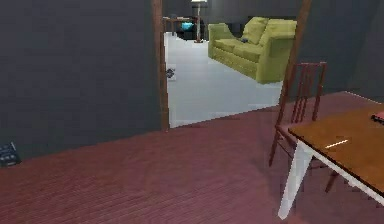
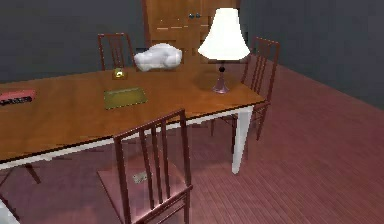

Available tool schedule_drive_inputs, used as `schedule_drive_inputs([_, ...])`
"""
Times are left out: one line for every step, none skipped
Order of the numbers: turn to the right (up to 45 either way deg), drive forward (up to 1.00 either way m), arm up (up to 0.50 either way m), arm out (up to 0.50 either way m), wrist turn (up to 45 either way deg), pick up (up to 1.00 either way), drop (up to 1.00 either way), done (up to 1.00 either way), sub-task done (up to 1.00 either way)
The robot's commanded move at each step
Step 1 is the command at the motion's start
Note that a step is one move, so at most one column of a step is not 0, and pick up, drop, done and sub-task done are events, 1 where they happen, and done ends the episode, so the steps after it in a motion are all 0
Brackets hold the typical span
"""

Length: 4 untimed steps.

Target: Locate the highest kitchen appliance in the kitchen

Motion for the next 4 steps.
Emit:
schedule_drive_inputs([6.0, 0.0, 0.0, 0.0, 0.0, 0.0, 0.0, 0.0, 0.0])
schedule_drive_inputs([0.0, 0.2, 0.0, 0.0, 0.0, 0.0, 0.0, 0.0, 0.0])
schedule_drive_inputs([0.0, 1.0, 0.0, 0.0, 0.0, 0.0, 0.0, 0.0, 0.0])
schedule_drive_inputs([-6.0, 0.0, 0.0, 0.0, 0.0, 0.0, 0.0, 0.0, 0.0])
